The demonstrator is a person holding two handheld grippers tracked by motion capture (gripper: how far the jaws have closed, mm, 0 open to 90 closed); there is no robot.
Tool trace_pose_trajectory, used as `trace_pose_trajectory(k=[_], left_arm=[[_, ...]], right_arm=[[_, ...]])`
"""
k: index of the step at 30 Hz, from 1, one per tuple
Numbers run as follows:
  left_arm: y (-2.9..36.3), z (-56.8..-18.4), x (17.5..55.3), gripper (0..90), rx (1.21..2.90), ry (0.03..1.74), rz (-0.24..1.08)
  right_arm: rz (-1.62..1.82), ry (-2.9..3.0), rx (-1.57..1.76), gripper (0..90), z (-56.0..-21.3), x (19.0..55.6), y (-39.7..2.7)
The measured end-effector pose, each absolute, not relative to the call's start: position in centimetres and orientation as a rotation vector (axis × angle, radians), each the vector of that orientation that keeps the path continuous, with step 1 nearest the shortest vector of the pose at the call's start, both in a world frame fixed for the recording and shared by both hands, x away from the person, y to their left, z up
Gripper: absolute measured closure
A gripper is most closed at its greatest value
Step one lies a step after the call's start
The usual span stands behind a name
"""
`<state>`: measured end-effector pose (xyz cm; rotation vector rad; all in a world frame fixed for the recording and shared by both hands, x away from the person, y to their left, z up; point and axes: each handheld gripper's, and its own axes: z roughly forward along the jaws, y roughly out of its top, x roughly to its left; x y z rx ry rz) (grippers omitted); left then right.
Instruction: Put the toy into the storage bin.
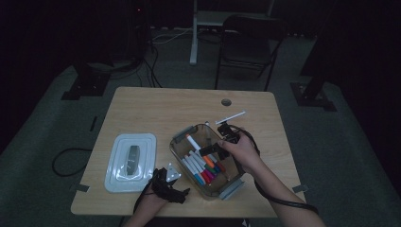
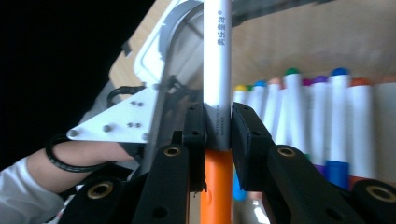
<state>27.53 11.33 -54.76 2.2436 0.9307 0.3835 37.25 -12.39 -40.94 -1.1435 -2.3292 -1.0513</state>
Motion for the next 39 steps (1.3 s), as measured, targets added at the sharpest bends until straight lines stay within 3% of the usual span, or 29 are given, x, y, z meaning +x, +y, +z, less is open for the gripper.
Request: trace_pose_trajectory(k=[29,35,39], left_arm=[[11.3,-54.8,27.5,0.4,2.242,0.930,0.388],[11.3,-54.8,27.5,0.4,2.243,0.930,0.387],[11.3,-54.8,27.5,0.4,2.242,0.931,0.386]], right_arm=[[-0.686,-2.444,-1.144,73.8,-47.7,37.3,-6.4],[-0.695,-2.460,-1.119,68.5,-47.3,37.2,-6.6],[-0.801,-2.481,-1.115,65.9,-45.1,37.2,-8.1]])
